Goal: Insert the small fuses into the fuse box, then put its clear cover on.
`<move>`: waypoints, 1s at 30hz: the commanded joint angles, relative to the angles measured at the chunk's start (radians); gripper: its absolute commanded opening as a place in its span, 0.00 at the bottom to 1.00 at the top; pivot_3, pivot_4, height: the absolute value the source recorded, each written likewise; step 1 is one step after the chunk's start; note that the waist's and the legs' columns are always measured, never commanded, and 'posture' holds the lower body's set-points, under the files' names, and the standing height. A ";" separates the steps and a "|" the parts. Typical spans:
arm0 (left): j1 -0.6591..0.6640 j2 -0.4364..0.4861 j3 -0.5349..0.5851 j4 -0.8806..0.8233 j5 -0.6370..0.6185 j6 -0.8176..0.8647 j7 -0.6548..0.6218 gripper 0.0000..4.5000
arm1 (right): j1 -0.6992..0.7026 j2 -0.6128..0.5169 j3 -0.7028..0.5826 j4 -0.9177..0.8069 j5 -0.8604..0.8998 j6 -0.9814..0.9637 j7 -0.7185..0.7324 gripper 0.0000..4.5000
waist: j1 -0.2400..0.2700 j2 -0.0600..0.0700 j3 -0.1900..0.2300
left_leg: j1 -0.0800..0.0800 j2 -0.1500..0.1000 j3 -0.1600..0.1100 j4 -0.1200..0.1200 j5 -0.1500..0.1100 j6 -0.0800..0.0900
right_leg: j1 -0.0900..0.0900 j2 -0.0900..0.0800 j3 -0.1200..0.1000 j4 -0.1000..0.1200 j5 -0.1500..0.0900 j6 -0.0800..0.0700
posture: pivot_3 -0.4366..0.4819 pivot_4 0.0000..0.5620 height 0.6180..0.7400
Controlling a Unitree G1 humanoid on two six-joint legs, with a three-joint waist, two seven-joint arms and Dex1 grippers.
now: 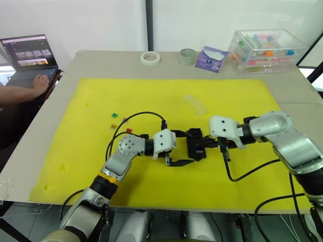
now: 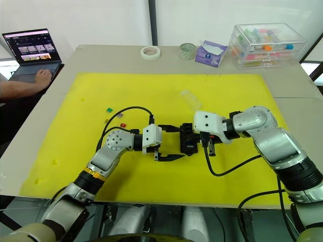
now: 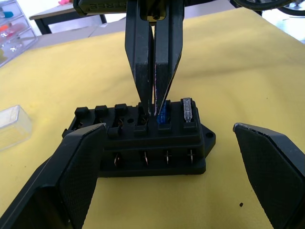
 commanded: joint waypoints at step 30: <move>0.018 0.047 0.047 -0.108 -0.073 0.038 -0.031 1.00 | 0.003 0.029 -0.131 0.006 0.108 0.039 0.000 0.01 | -0.001 0.000 0.000 | 0.000 0.000 0.000 0.000 0.000 0.000 | 0.000 0.000 0.000 0.000 0.000 0.000 | 0.48 0.27 1.00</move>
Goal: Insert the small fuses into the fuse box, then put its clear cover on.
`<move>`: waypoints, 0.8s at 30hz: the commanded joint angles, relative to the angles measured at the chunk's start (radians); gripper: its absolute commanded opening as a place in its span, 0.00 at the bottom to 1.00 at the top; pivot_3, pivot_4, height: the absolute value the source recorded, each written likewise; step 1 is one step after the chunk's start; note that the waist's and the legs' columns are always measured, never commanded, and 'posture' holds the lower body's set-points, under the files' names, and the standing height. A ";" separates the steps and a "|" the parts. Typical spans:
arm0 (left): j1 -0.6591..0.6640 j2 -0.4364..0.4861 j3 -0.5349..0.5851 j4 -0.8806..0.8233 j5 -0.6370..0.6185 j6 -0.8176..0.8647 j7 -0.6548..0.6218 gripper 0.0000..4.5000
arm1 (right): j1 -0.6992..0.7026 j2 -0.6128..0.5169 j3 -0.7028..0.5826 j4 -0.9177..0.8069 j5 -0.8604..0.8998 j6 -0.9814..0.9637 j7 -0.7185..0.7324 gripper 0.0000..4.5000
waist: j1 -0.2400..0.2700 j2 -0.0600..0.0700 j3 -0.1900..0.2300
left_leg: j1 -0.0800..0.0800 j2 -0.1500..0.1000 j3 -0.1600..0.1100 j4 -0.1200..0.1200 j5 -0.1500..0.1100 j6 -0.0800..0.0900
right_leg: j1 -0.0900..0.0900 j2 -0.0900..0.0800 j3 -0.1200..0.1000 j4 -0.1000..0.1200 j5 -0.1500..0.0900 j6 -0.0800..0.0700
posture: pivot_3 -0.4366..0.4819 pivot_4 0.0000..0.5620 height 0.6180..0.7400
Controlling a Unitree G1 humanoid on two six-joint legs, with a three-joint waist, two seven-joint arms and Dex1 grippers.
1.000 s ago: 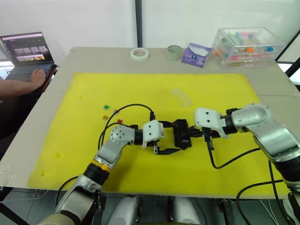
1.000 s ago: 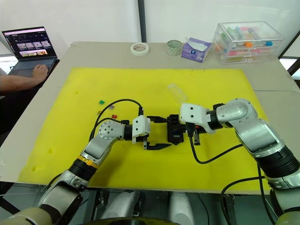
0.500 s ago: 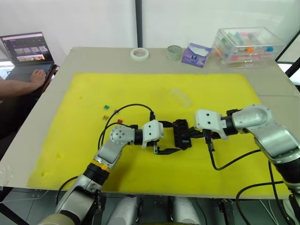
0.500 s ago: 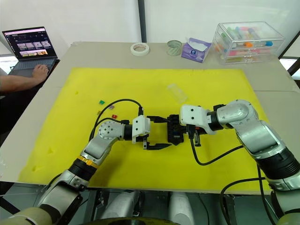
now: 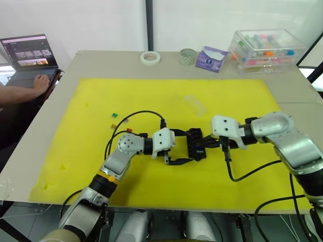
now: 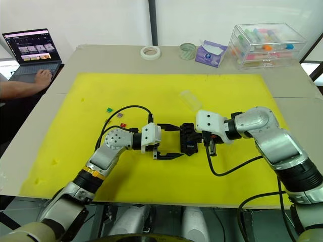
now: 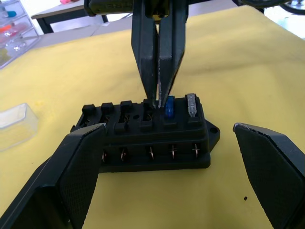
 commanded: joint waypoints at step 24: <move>0.228 0.641 0.655 -0.157 -0.343 0.349 -0.102 1.00 | 0.172 -0.018 -0.488 0.012 0.237 -0.086 -0.069 0.81 | -0.004 0.002 0.001 | 0.000 0.001 0.000 -0.002 0.000 0.000 | -0.001 0.001 0.001 0.000 0.000 0.000 | 0.48 0.27 1.00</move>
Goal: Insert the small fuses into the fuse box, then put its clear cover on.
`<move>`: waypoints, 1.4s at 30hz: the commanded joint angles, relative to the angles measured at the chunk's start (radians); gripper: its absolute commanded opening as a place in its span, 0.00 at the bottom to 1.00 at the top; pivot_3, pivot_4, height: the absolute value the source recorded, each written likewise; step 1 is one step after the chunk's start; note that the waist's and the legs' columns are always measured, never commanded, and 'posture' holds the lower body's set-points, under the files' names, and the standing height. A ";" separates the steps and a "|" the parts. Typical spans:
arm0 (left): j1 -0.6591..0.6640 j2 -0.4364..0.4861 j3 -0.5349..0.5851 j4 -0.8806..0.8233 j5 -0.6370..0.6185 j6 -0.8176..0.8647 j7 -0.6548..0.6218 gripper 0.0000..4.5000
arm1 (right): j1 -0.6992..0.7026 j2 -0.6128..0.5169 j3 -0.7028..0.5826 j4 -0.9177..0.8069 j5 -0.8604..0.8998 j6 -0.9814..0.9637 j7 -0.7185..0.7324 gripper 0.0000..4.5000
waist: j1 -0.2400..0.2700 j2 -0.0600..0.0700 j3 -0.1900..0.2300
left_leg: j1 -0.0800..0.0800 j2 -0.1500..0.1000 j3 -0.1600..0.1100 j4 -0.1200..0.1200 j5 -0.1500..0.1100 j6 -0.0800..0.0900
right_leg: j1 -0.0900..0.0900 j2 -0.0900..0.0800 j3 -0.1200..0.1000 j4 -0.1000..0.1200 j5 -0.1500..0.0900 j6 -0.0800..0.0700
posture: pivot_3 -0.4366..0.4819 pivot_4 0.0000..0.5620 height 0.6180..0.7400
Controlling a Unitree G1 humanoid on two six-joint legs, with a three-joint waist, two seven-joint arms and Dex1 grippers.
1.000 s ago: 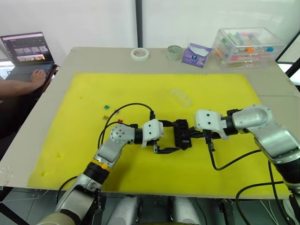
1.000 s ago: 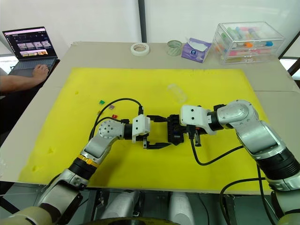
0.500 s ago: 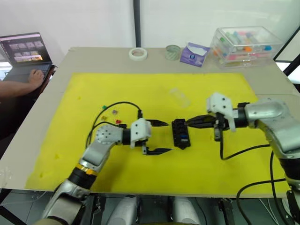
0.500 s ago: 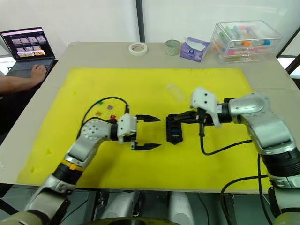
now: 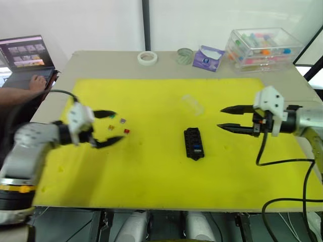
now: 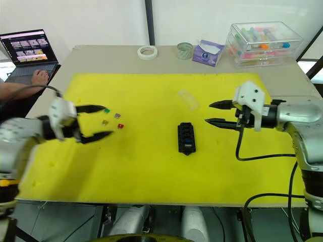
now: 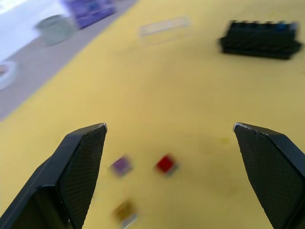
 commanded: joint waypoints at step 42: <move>-0.159 0.036 0.456 0.504 -0.720 1.363 0.502 1.00 | -0.257 0.317 0.284 -0.224 0.167 0.189 -0.263 0.99 | -0.026 -0.001 0.000 | 0.000 0.000 -0.002 0.000 0.000 0.000 | -0.002 0.001 0.000 0.004 0.000 0.000 | 0.48 0.27 1.00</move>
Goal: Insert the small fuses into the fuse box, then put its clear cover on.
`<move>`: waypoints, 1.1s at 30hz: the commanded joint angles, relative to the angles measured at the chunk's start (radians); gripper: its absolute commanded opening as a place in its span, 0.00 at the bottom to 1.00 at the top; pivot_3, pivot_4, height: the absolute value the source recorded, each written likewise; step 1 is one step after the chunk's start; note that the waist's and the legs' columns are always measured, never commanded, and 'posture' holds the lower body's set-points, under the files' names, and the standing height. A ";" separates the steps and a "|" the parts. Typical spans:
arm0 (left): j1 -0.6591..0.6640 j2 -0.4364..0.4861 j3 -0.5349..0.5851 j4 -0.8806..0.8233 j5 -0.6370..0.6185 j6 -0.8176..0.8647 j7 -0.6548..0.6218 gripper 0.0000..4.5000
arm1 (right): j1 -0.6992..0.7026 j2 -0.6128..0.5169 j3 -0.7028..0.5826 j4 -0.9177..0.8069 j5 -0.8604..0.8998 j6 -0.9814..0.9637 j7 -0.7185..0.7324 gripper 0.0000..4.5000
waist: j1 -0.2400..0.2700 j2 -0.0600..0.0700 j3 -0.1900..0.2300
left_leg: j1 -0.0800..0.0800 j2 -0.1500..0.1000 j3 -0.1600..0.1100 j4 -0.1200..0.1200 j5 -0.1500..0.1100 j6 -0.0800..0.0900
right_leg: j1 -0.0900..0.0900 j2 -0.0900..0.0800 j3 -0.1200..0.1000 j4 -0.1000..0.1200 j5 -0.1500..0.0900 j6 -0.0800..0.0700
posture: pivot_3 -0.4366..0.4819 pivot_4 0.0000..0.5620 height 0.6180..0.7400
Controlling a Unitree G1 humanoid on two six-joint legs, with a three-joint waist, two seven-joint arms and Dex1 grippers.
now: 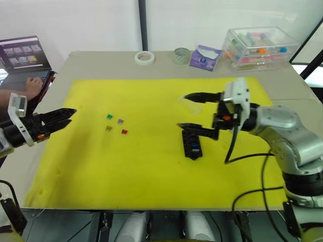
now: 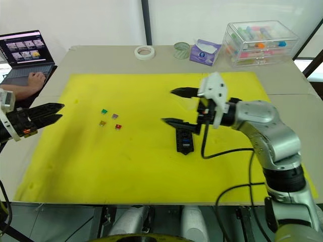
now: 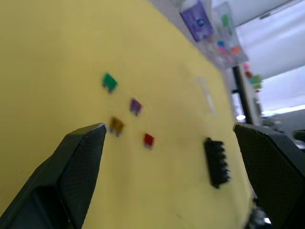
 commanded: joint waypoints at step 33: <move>-0.188 -0.226 -0.021 0.356 -0.101 -0.120 0.379 1.00 | -0.067 0.064 0.082 -0.038 -0.017 0.089 -0.039 0.99 | 0.003 -0.005 -0.002 | 0.000 -0.002 -0.002 0.001 0.001 -0.001 | 0.000 -0.002 0.000 0.002 0.000 0.000 | 0.48 0.27 1.00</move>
